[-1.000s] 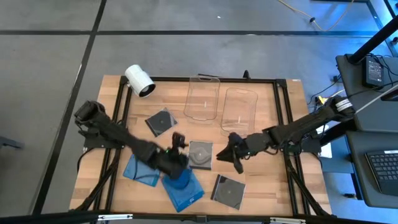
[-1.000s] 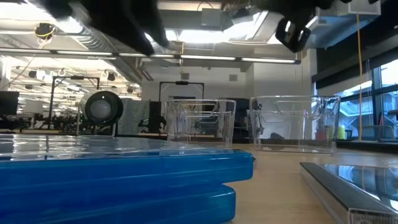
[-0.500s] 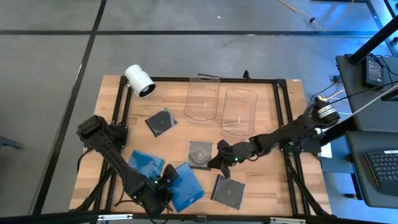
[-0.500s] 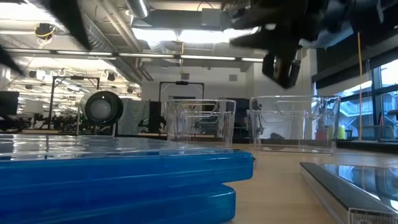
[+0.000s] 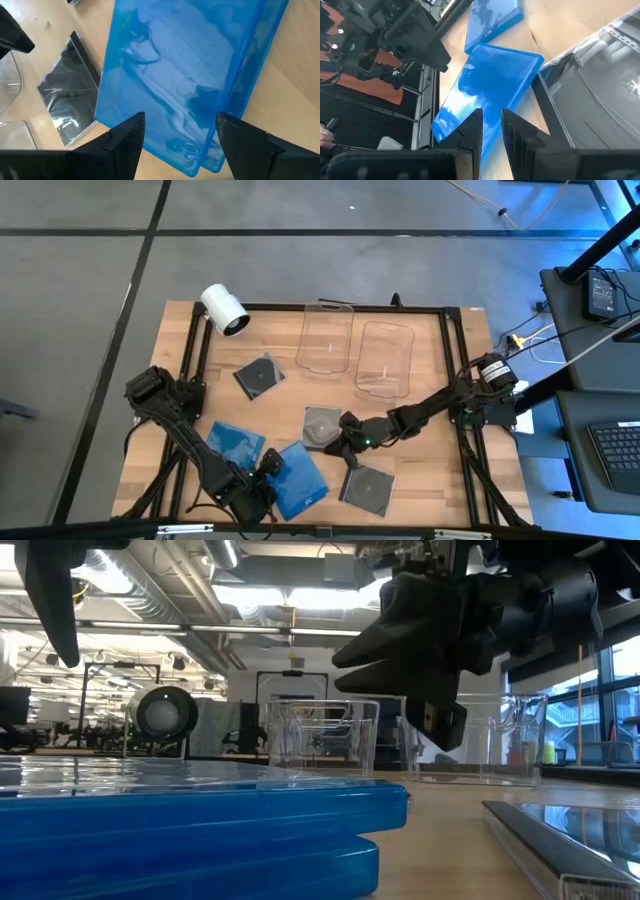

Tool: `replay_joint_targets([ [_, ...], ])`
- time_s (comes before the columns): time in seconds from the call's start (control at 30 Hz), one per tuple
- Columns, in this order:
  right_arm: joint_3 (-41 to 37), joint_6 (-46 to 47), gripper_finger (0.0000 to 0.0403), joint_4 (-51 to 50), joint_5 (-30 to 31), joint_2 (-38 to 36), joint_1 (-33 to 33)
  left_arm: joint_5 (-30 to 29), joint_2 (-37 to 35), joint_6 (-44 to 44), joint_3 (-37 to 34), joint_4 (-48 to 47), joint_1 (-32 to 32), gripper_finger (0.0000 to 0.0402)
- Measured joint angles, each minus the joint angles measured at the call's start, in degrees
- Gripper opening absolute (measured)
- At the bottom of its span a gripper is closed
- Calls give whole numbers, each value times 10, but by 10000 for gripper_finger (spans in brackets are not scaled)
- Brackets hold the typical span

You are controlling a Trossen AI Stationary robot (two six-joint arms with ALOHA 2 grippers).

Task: Pick & place jewel cases by type
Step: Put the top blue cd case into the right transparent bin

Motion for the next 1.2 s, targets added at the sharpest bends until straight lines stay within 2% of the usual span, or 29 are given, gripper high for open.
replay_joint_targets([
  [0.17,0,-63,75,-14,-28,1,0,-19,0,0,0,0,1,239],
  [0.4,0,-56,83,-1,-37,1,0,-26,0,-17,0,10,-6,239],
  [0.6,0,-29,143,1,-37,1,0,-16,2,-30,0,14,-20,239],
  [0.83,0,-8,212,5,-46,1,0,-36,46,-30,0,16,-35,239],
  [0.9,0,4,220,6,-40,1,0,-36,61,-30,-1,17,-34,239],
  [1.07,0,-2,224,6,24,1,-2,-48,80,-30,2,22,-34,239],
  [1.2,0,39,224,3,21,1,-1,-51,78,-30,1,25,-34,239],
])
